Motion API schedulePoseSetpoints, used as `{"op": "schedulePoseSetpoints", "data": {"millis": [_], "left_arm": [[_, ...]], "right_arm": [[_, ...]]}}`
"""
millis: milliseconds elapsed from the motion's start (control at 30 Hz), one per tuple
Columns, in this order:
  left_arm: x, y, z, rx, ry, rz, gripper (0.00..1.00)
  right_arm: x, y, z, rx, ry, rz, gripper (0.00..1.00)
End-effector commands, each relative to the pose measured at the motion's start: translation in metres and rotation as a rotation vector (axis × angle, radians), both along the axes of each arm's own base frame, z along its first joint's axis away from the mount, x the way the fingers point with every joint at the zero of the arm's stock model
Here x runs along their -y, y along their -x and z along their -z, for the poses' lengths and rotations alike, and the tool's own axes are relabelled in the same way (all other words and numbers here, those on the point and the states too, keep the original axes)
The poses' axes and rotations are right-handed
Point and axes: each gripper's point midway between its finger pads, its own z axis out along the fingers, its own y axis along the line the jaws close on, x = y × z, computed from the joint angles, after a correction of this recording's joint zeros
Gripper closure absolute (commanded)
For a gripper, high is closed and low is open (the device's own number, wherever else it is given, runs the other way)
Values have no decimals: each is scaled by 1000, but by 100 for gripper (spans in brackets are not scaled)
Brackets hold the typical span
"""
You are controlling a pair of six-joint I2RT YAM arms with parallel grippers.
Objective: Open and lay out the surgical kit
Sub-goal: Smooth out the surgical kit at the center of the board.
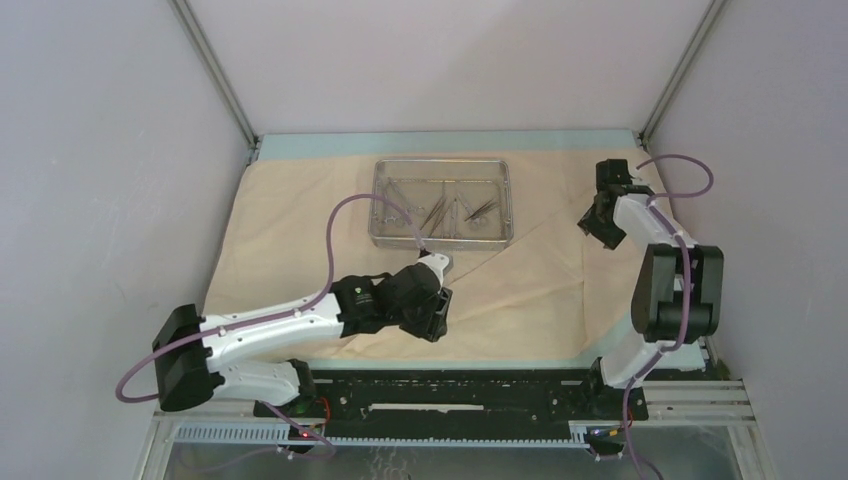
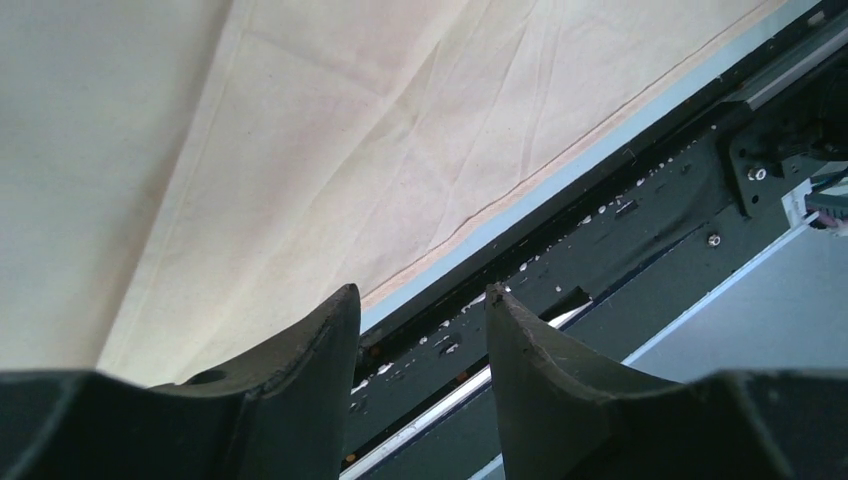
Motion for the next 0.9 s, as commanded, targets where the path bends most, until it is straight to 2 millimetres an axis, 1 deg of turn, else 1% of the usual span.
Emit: {"op": "schedulePoseSetpoints", "data": {"millis": [0,100,133,200,367,533,667,767,867], "left_arm": [[5,-14,-45,66,79,10,46],[3,-17,-52,74,84,13,46],[2,-18,-52,75,81,12,46],[2,-19,-52,74,77,14,46],[1,-20,-49,62,72,16,46],[2,-21,-51,61,76,23,46],[3,-21,-51,55,76,30,46],[5,-21,-51,52,82,35,46],[8,-20,-53,48,92,39,47]], "right_arm": [[15,-35,7,16,59,-43,40],[12,-49,24,13,30,-61,36],[11,-52,32,8,21,-65,34],[8,-57,39,9,4,-72,33],[12,-56,44,-23,4,-51,33],[15,-49,53,-87,10,-51,43],[17,-42,66,-147,-9,-61,46],[19,-37,71,-174,-10,-58,48],[21,-33,70,-176,-10,-40,60]]}}
